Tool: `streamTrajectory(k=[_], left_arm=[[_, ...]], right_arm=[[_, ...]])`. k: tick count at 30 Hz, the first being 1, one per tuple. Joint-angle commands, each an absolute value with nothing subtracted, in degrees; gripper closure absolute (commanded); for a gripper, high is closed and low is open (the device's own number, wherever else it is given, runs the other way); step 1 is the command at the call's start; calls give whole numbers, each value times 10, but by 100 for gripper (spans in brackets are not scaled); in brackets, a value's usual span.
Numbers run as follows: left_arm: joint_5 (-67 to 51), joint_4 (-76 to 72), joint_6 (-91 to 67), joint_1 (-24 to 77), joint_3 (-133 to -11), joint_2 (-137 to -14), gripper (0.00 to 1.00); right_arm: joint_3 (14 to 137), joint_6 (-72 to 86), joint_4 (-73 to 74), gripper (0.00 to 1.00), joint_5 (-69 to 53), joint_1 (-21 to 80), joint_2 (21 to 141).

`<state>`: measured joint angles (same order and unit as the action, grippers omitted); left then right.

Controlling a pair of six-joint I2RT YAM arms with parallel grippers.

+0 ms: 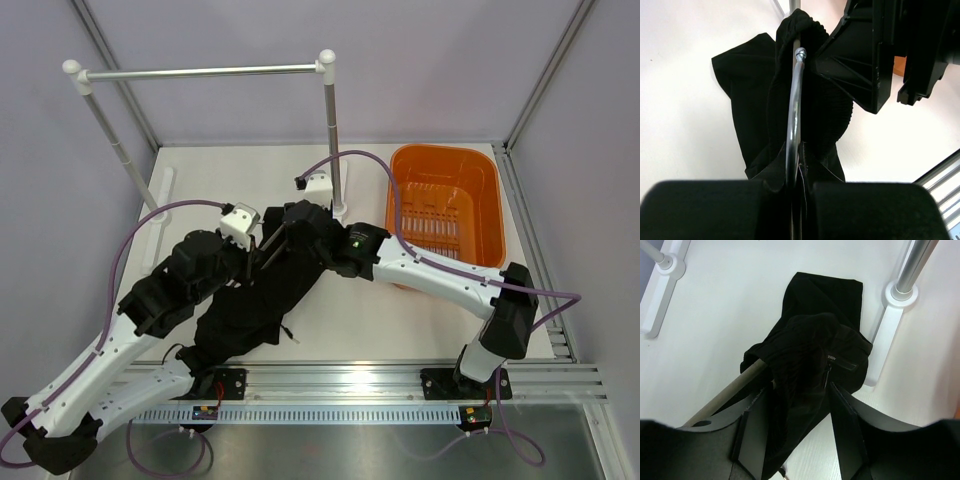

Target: Remove the shorts from the hanger

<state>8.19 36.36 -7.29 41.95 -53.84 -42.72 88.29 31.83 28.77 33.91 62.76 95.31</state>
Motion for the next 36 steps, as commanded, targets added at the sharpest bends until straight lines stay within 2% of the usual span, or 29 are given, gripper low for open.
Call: streamTrajectory(k=[1, 4, 7, 8, 11, 12, 14, 27, 31, 36], left_arm=[[87, 318, -64, 422, -540, -415, 100], [86, 317, -64, 421, -539, -414, 100], [84, 316, -64, 422, -538, -412, 100], [83, 317, -64, 421, -539, -410, 100], [82, 316, -63, 422, -539, -408, 100], [82, 317, -63, 422, -538, -407, 100], [82, 315, -63, 421, -537, -403, 100], [31, 304, -45, 421, -533, -387, 100], [19, 277, -45, 422, -519, -341, 100], [61, 258, -52, 421, -512, -310, 100]], right_arm=[[898, 330, 285, 45, 377, 633, 956], [899, 327, 280, 51, 384, 632, 957], [901, 319, 276, 65, 386, 628, 962], [902, 317, 275, 73, 384, 624, 963], [904, 316, 276, 85, 369, 602, 964], [904, 315, 273, 93, 362, 596, 962], [901, 314, 269, 99, 349, 578, 959], [1007, 280, 320, 100, 349, 511, 994], [1003, 288, 319, 100, 328, 511, 1002], [978, 302, 315, 100, 314, 511, 989]])
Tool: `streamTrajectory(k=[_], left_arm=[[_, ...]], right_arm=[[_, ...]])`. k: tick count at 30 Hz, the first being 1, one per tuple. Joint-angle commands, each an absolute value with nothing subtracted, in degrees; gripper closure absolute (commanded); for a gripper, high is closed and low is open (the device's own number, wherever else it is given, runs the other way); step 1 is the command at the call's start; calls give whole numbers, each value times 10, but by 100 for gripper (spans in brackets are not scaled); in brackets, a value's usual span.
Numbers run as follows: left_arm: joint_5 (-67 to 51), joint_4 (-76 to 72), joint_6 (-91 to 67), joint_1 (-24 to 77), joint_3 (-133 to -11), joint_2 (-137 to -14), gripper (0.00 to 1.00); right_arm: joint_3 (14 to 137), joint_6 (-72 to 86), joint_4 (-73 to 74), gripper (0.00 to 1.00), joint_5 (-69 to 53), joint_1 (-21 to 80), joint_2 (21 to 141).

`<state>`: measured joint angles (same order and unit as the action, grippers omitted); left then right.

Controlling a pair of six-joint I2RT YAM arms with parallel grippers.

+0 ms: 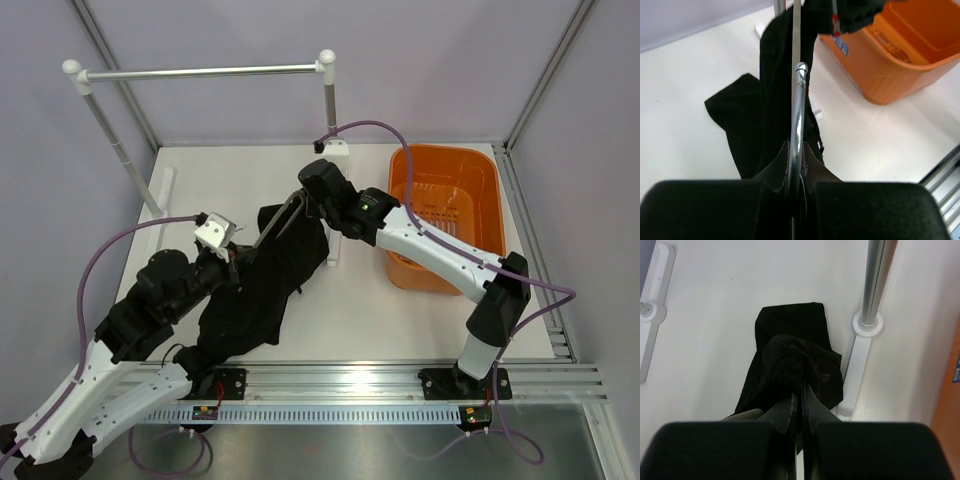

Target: Remove the shorts from the hanger

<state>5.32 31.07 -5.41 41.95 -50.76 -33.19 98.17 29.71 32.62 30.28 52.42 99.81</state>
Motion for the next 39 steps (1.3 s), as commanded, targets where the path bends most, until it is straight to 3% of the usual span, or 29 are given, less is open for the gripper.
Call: streamTrajectory(k=[1, 7, 18, 24, 32, 39], left_arm=[[66, 247, -52, 421, -510, -302, 100], [116, 237, -62, 421, -555, -324, 100], [268, 106, -155, 421, -644, -450, 100], [339, -45, -149, 421, -597, -468, 100], [435, -138, -78, 418, -589, -491, 100], [366, -234, -105, 367, -582, -483, 100]], right_arm=[[965, 305, 309, 100, 309, 511, 985], [929, 309, 303, 100, 288, 534, 958], [960, 295, 351, 100, 350, 718, 890], [965, 288, 373, 100, 374, 783, 832], [992, 278, 435, 100, 404, 828, 738], [1002, 302, 501, 100, 421, 844, 747]])
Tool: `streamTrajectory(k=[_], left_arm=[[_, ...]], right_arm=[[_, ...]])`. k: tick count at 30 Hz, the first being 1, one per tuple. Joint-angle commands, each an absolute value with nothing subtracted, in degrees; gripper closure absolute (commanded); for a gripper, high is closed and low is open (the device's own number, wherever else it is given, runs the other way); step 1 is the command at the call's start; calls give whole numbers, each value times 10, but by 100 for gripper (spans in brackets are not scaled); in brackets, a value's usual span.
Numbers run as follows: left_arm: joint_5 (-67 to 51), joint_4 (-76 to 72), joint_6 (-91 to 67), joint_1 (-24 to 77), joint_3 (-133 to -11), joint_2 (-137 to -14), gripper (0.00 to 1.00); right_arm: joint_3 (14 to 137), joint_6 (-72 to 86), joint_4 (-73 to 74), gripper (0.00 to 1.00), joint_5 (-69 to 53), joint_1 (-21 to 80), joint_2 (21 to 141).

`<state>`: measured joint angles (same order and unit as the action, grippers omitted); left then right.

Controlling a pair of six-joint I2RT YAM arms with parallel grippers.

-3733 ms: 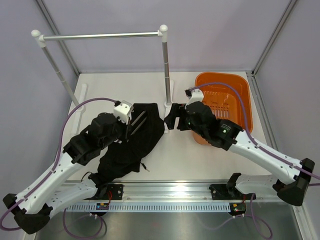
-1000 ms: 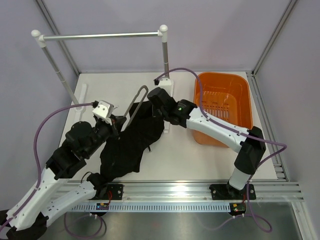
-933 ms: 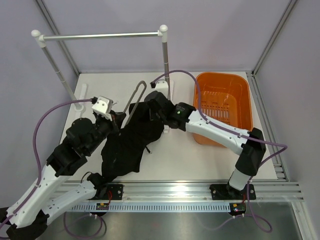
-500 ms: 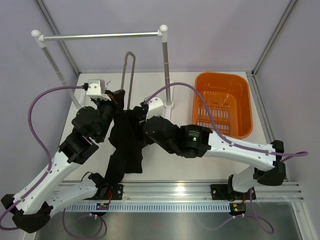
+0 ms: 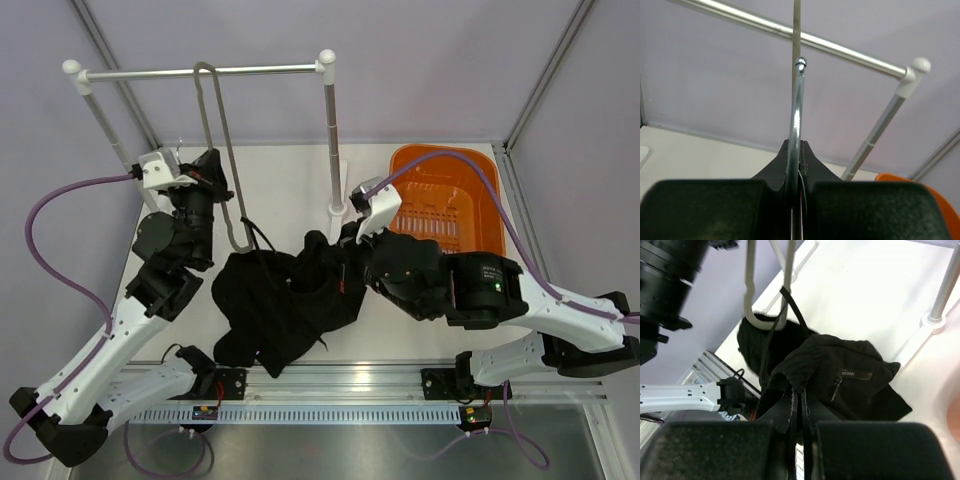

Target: Remove the shorts from the hanger

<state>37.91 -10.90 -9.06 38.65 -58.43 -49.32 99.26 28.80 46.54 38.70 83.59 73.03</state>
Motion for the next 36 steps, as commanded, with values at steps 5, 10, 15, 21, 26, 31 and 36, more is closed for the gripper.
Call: streamTrajectory(k=[5, 10, 15, 21, 26, 31, 36], left_arm=[[346, -164, -100, 358, -657, -508, 100], [308, -63, -116, 357, -690, -498, 100], [274, 36, -129, 358, -684, -455, 100], [300, 83, -122, 358, -650, -402, 100], [294, 98, -130, 358, -634, -400, 100], [284, 95, -142, 357, -606, -396, 100], [272, 102, -153, 357, -582, -388, 100]], right_arm=[[1015, 301, 510, 100, 478, 845, 735], [1091, 195, 485, 100, 560, 812, 740], [1215, 75, 427, 100, 597, 688, 780], [1269, -174, 164, 100, 662, 606, 778], [1260, -401, -72, 100, 675, 593, 768], [1298, -460, -137, 100, 650, 563, 780], [1367, -490, -149, 100, 623, 511, 822]])
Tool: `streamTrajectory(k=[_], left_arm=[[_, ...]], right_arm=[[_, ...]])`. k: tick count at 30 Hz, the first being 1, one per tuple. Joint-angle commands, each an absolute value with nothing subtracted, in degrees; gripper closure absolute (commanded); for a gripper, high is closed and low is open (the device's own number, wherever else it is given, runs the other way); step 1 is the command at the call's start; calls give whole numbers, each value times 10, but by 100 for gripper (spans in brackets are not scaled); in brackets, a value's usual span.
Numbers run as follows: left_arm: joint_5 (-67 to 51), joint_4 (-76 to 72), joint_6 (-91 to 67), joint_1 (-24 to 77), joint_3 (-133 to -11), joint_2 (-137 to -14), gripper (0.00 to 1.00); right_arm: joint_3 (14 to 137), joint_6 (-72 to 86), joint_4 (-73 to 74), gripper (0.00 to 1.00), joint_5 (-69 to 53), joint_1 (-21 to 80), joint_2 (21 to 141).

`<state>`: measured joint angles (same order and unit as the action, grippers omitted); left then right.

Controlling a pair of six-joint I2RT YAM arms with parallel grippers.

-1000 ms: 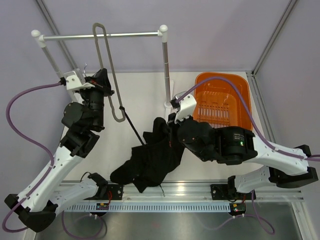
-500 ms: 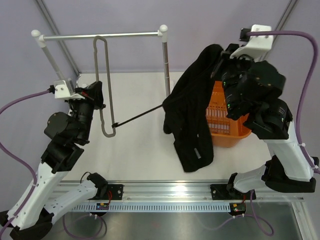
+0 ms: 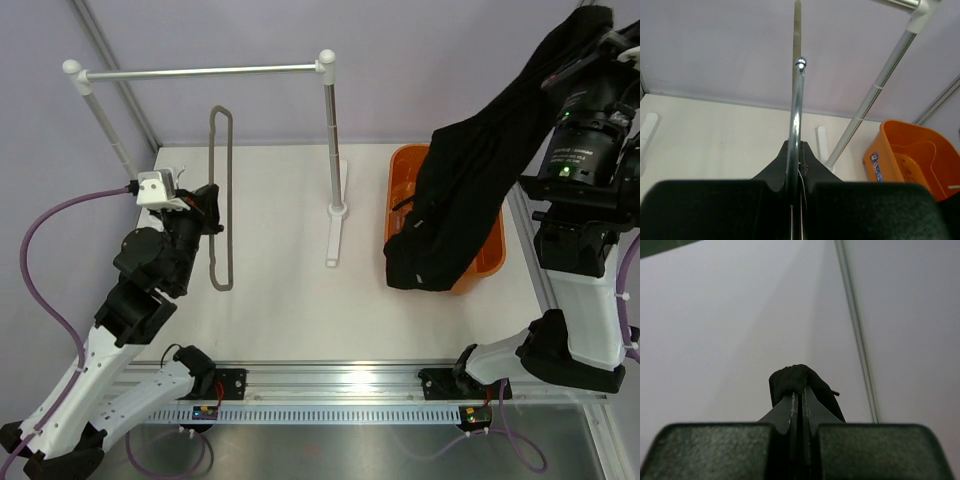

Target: Remove the shorts from the hanger

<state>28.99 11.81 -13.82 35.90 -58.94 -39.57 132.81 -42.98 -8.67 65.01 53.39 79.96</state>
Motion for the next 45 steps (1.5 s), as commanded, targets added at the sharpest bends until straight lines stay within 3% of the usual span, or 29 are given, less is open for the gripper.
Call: streamTrajectory(k=[1, 6, 18, 27, 30, 35, 39, 45], left_arm=[[270, 103, -156, 357, -580, -385, 100], [258, 118, -165, 358, -561, -376, 100], [241, 160, -163, 357, -543, -353, 100], [227, 157, -168, 358, -513, -358, 100], [214, 156, -172, 358, -515, -363, 100], [204, 153, -177, 358, -513, -361, 100], [202, 159, -176, 358, -513, -357, 100], [207, 163, -172, 358, -519, -358, 100]], right_arm=[[1381, -492, -147, 100, 613, 492, 842], [1502, -503, -137, 100, 587, 440, 920], [1512, -324, -42, 100, 512, 294, 979], [1534, -275, -11, 100, 498, 280, 998], [1465, -274, -20, 100, 539, 280, 964], [1179, -175, -14, 100, 580, 260, 851], [960, 17, 72, 100, 587, 231, 738], [759, 257, 214, 100, 506, 210, 636]])
